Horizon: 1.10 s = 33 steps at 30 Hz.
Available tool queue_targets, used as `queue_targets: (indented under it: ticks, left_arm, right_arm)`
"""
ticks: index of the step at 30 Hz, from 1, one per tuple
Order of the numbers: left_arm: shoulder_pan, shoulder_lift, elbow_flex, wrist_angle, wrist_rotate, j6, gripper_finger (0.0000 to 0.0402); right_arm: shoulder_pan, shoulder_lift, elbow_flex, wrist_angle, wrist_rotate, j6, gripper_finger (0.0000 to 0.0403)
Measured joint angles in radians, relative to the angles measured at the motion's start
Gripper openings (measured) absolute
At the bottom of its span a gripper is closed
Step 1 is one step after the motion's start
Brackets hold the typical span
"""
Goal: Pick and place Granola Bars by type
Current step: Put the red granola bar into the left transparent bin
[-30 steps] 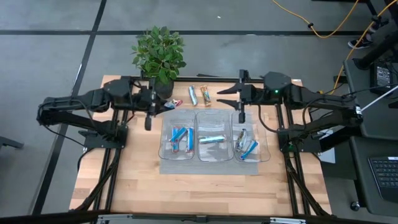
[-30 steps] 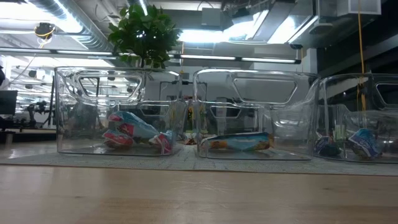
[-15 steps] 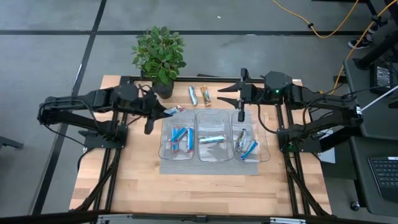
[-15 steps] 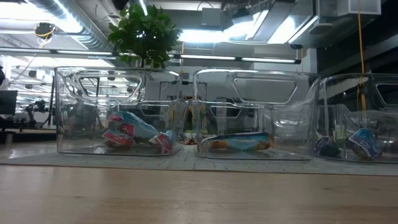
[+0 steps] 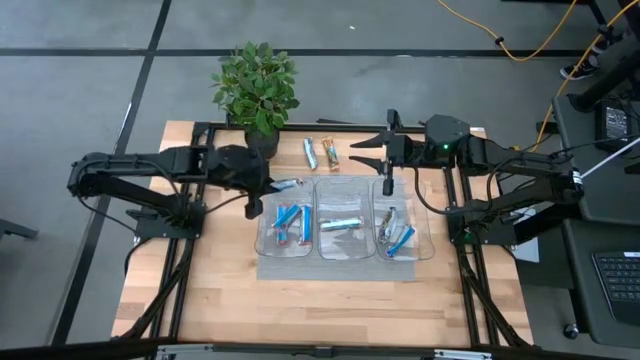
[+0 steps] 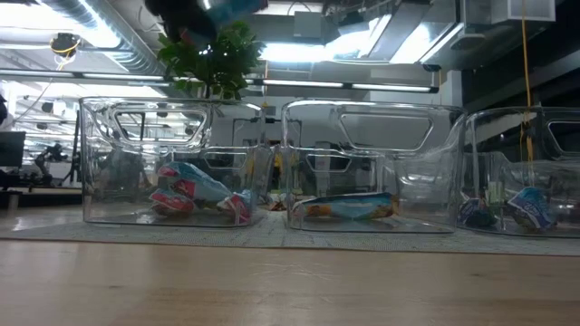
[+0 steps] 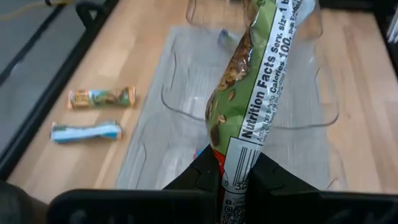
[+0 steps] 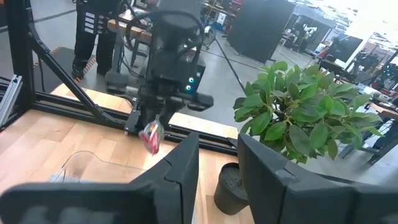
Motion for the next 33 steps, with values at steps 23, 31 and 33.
queue_targets:
  ticks: [23,31,33]
  left_arm:
    - [0.003,0.293,0.000,-0.140,-0.017,0.075,0.0027]
    - [0.004,0.426,0.000,-0.150,-0.018,0.124,0.0026]
    - [0.004,0.452,0.000,-0.149,-0.018,0.132,0.0027]
  right_arm:
    - [0.000,0.000,0.000,-0.016,0.000,0.004,0.0114]
    - [0.000,0.000,-0.001,-0.047,0.000,0.003,0.0114]
    - [0.000,0.000,-0.001,-0.047,0.000,0.002,0.0114]
